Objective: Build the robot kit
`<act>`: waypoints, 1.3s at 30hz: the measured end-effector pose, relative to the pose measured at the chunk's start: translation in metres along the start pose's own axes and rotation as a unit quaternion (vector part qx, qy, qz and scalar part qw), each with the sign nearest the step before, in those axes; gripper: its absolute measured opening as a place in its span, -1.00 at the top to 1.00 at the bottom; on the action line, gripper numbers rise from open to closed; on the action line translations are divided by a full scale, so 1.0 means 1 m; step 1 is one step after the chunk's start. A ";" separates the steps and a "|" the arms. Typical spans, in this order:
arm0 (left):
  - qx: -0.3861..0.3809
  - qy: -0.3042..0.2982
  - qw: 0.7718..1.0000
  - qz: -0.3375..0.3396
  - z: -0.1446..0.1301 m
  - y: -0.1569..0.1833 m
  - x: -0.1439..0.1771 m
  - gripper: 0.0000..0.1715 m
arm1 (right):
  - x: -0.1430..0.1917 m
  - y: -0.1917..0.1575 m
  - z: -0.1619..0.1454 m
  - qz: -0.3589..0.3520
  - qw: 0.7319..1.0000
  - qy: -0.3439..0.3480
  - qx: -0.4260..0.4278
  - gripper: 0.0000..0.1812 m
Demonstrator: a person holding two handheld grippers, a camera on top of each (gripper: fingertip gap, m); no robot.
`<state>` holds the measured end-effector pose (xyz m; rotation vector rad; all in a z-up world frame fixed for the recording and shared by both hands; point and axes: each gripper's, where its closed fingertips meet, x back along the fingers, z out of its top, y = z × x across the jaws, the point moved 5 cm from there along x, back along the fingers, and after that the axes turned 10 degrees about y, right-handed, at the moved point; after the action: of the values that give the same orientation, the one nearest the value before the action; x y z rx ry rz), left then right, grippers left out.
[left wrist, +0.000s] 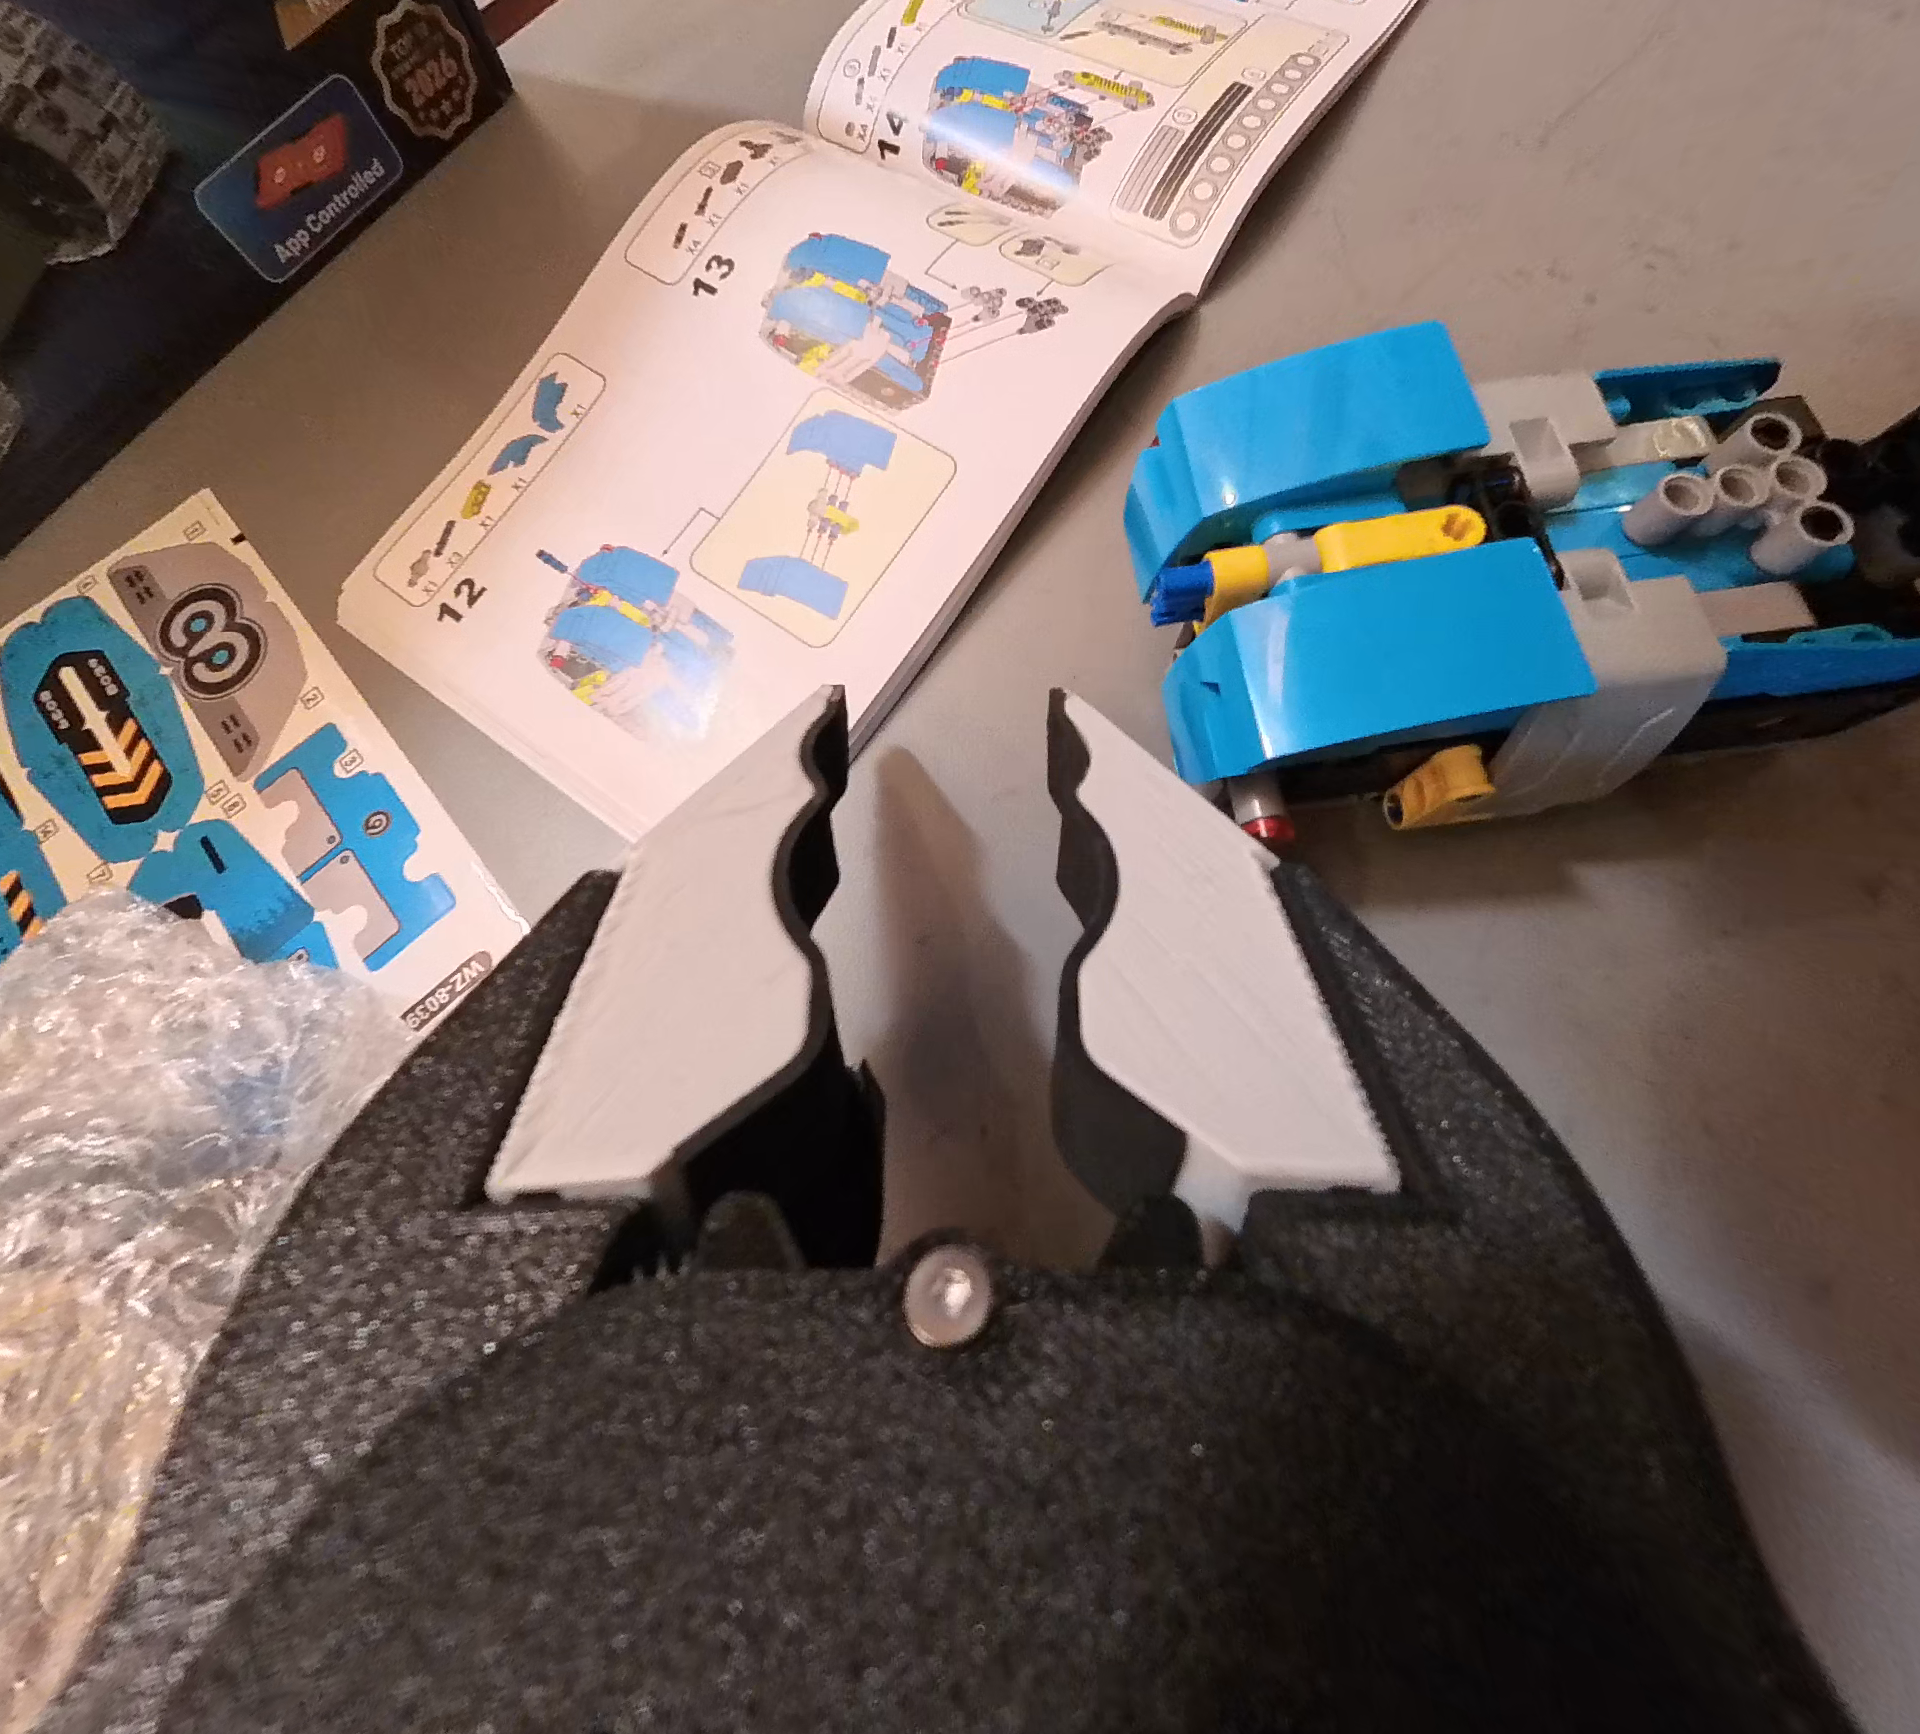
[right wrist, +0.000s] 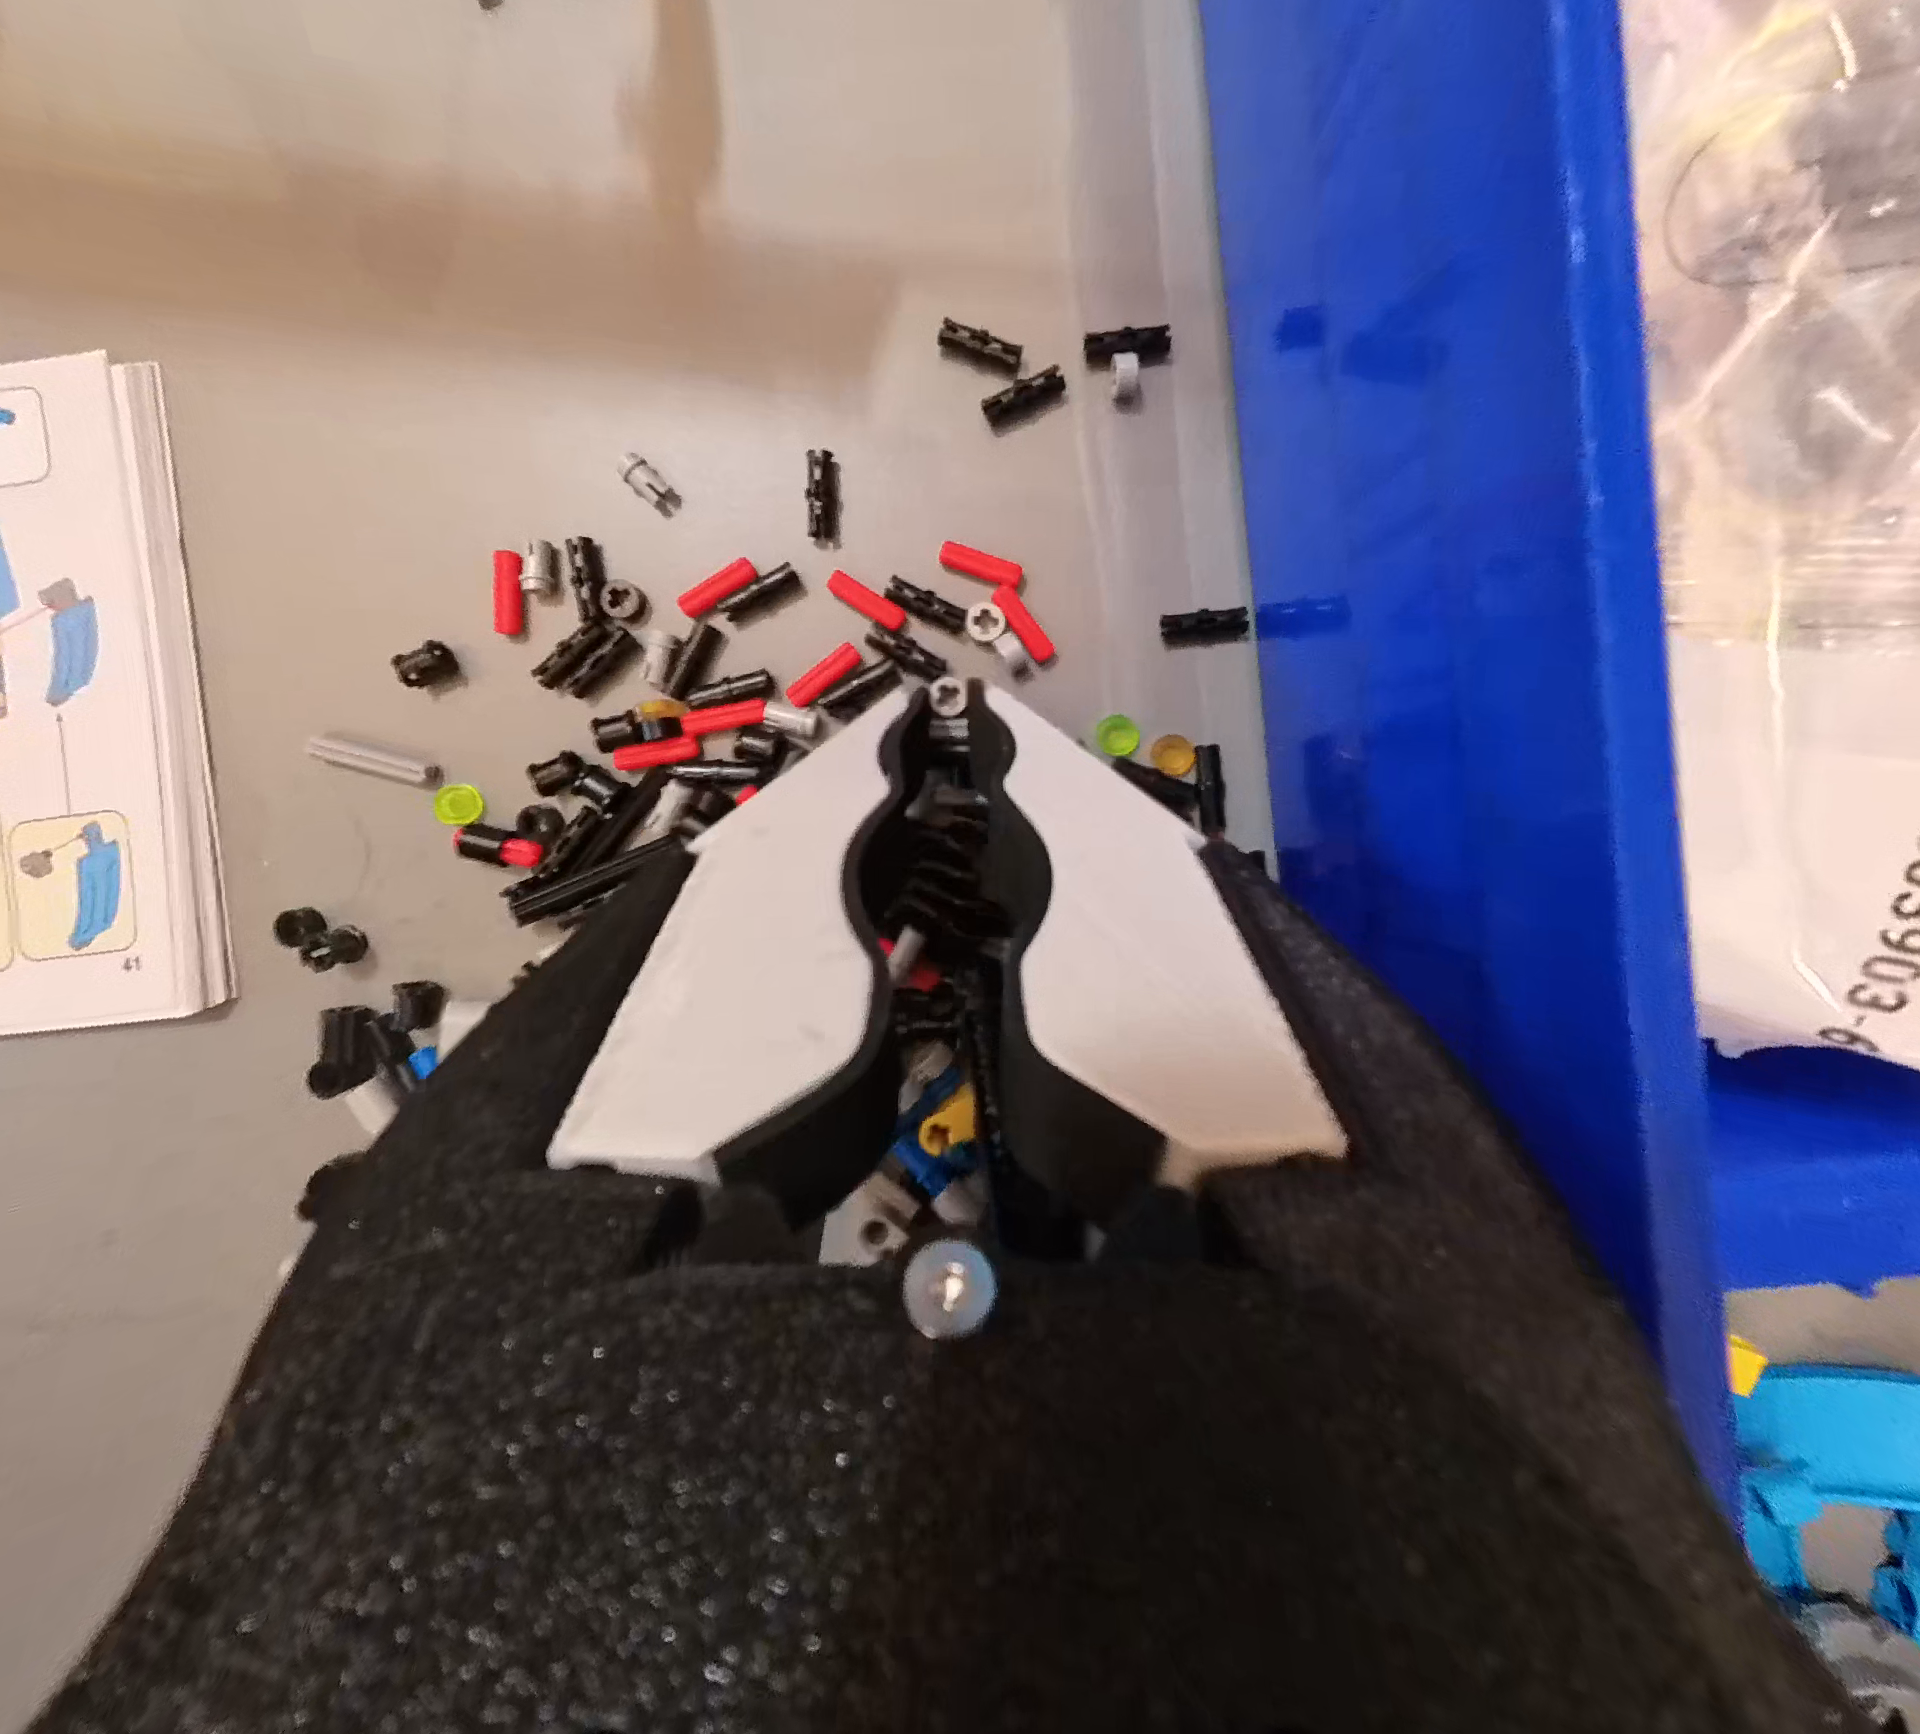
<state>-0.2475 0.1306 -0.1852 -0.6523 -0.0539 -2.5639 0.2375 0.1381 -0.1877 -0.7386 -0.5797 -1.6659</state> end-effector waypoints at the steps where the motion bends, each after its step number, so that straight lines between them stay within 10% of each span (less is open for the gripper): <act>1: 0.000 0.000 1.000 0.000 0.000 0.000 0.000 0.56 | 0.003 -0.003 0.002 0.010 1.000 0.005 0.005 0.93; 6: 0.002 -0.002 1.000 -0.001 0.000 0.000 0.000 0.56 | 0.037 -0.055 0.009 0.146 0.982 0.053 0.107 0.92; 11: 0.001 -0.002 1.000 0.000 0.000 0.000 0.000 0.56 | 0.064 -0.155 -0.046 0.334 0.892 0.008 0.303 0.92; 15: -0.002 -0.002 1.000 0.001 0.000 0.000 0.000 0.56 | 0.067 -0.191 -0.073 0.349 0.847 -0.001 0.401 0.92; 23: -0.002 -0.002 1.000 0.001 0.000 0.000 0.000 0.55 | 0.067 -0.188 -0.073 0.375 0.852 -0.018 0.366 0.68; 26: -0.001 -0.002 1.000 0.001 0.000 0.000 0.000 0.55 | 0.067 -0.166 -0.043 0.324 0.880 0.038 0.344 0.66; 32: -0.001 -0.004 1.000 0.001 -0.001 0.000 -0.001 0.55 | 0.026 -0.035 0.015 -0.040 0.978 0.085 0.189 0.78; 39: 0.001 -0.001 1.000 0.002 0.000 0.000 0.000 0.55 | -0.001 0.004 0.009 -0.090 0.987 0.022 0.128 0.78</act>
<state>-0.2475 0.1308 -0.1855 -0.6549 -0.0558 -2.5597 0.2426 0.1442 -0.1824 -0.4732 -0.8309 -1.7273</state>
